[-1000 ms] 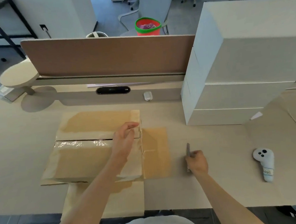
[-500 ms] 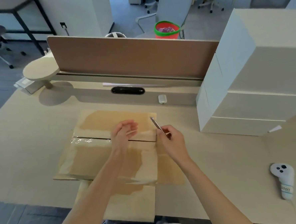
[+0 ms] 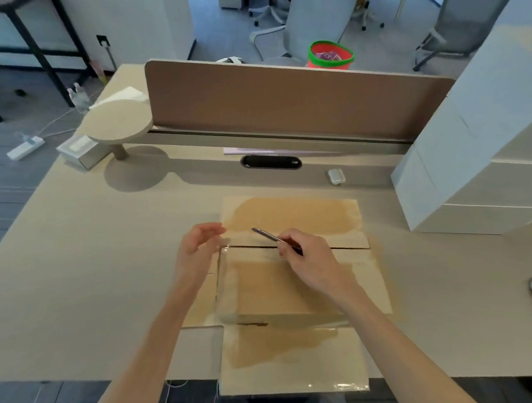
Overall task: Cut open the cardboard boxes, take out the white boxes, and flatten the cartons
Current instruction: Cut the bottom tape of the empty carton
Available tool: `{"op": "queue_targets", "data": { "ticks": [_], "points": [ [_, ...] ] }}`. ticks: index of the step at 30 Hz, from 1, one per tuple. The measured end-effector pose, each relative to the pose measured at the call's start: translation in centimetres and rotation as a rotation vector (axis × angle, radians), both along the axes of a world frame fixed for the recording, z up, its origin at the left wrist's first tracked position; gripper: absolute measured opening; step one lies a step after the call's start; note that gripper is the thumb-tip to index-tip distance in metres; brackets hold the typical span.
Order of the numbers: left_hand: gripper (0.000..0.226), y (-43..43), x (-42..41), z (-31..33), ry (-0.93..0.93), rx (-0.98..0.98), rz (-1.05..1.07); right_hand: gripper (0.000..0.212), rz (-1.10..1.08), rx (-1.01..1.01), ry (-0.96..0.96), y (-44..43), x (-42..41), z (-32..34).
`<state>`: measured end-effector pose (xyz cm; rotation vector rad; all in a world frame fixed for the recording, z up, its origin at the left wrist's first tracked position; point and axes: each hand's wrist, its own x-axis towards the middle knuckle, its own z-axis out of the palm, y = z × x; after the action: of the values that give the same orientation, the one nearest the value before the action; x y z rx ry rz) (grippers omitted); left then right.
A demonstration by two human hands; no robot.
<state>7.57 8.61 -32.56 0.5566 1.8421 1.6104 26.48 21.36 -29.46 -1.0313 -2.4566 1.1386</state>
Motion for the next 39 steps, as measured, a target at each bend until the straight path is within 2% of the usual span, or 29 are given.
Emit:
{"op": "queue_targets", "data": {
  "ticks": [3,8,13,16,20,23,26,31,39],
  "points": [
    [0.024,-1.2,-1.2,-1.2,0.152,-0.114,-0.126,0.013,0.057,0.116,-0.083,-1.5,-2.4,0.0],
    [0.061,-1.7,-2.4,-2.8,0.322,-0.177,-0.353,0.023,0.129,0.34,-0.263,-2.7,-4.5,0.1],
    [0.086,-1.1,-2.5,-3.1,0.356,-0.282,-0.485,0.023,0.214,0.553,-0.378,-2.9,-5.8,0.4],
    [0.1,-1.1,-2.5,-2.9,0.296,-0.275,-0.516,0.006,0.268,0.628,-0.415,-3.0,-6.6,1.0],
    [0.09,-0.9,-2.7,-2.9,0.23,-0.279,-0.504,0.017,0.38,0.746,-0.464,-2.7,-7.5,2.0],
    [0.088,-0.7,-2.8,-2.6,0.227,-0.3,-0.518,0.01,0.458,0.795,-0.54,-3.1,-8.3,3.1],
    [0.087,-0.6,-2.9,-2.4,0.246,-0.321,-0.523,0.019,0.499,0.843,-0.659,-3.4,-8.8,4.0],
    [0.087,-0.6,-2.8,-2.2,0.226,-0.353,-0.525,0.018,0.559,0.891,-0.747,-4.2,-9.7,6.0],
    [0.088,-0.7,-2.8,-1.8,0.21,-0.412,-0.52,0.014,0.631,0.929,-0.738,-4.9,-10.5,7.0]
  ]
}}
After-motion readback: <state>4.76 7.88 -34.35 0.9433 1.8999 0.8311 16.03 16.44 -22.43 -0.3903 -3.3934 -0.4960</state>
